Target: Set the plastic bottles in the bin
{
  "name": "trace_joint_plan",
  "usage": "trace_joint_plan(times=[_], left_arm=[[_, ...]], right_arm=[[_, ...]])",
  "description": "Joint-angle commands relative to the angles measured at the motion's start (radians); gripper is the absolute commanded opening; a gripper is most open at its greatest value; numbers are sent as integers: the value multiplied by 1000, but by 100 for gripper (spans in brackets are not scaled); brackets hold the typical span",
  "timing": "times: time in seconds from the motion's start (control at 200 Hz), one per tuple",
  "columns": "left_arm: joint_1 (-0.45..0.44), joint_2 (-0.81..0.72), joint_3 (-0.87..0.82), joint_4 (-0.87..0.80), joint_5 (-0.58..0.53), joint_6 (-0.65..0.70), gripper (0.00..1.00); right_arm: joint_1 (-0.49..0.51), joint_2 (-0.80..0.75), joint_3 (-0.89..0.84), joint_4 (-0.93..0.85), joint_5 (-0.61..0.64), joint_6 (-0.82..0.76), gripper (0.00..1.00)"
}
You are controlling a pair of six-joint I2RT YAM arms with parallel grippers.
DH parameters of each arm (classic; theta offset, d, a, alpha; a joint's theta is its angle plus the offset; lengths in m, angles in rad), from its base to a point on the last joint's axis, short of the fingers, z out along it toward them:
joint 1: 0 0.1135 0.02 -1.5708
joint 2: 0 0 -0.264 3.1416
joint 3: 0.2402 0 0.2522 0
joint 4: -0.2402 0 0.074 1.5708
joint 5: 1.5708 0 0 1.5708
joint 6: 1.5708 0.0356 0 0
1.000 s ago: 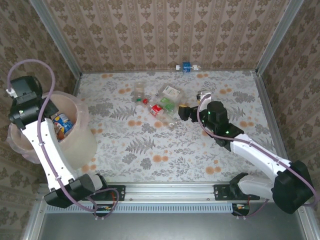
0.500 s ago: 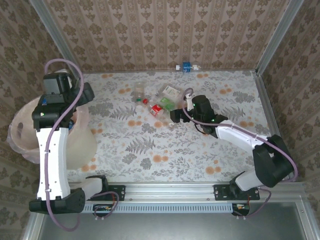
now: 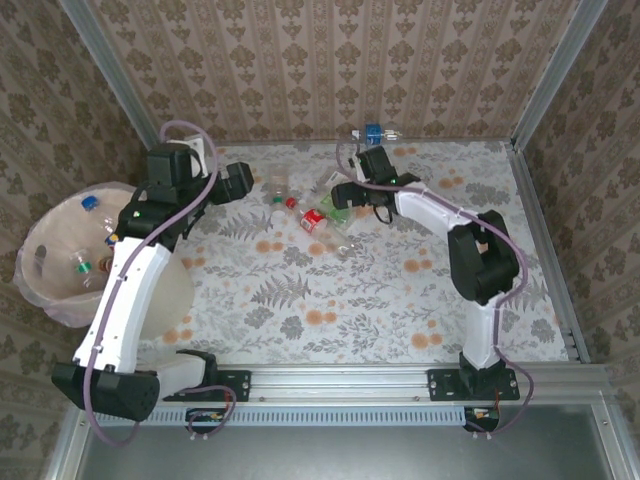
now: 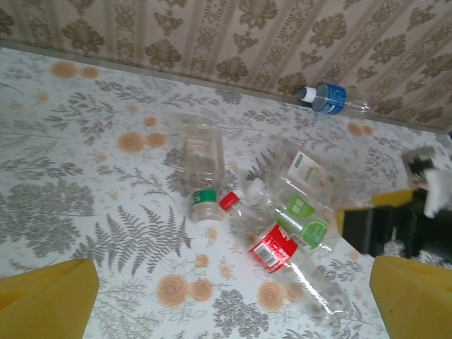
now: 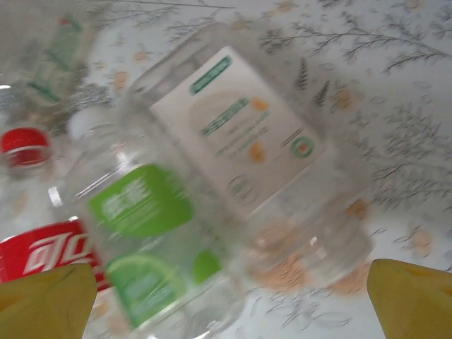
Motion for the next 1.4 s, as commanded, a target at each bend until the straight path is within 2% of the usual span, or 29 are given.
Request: trace_joint_plan(times=[0.0, 0.185, 0.285, 0.43, 0.545, 0.815, 1.05, 1.215, 1.395], left_arm=[[-6, 17, -15, 70, 38, -28, 100], [-7, 49, -20, 61, 29, -24, 100], [-7, 62, -23, 63, 26, -27, 100], [-7, 79, -24, 61, 35, -32, 100], [-7, 80, -33, 56, 35, -35, 100], [-10, 81, -63, 84, 47, -54, 100], [-23, 107, -45, 80, 75, -48, 100], [-32, 107, -51, 84, 74, -49, 100], [-35, 97, -61, 79, 69, -51, 100]], right_arm=[[-18, 121, 172, -184, 41, -94, 100], [-30, 332, 487, -379, 28, -143, 100], [-33, 418, 624, -456, 13, -113, 100], [-39, 443, 658, -491, 11, -47, 99], [-52, 385, 559, -496, 22, -17, 96], [-104, 73, 32, -328, 54, 90, 96], [-113, -146, -267, -223, 38, 159, 100], [-113, -250, -351, -136, -2, -14, 100], [-115, -230, -349, -147, 13, -314, 100]])
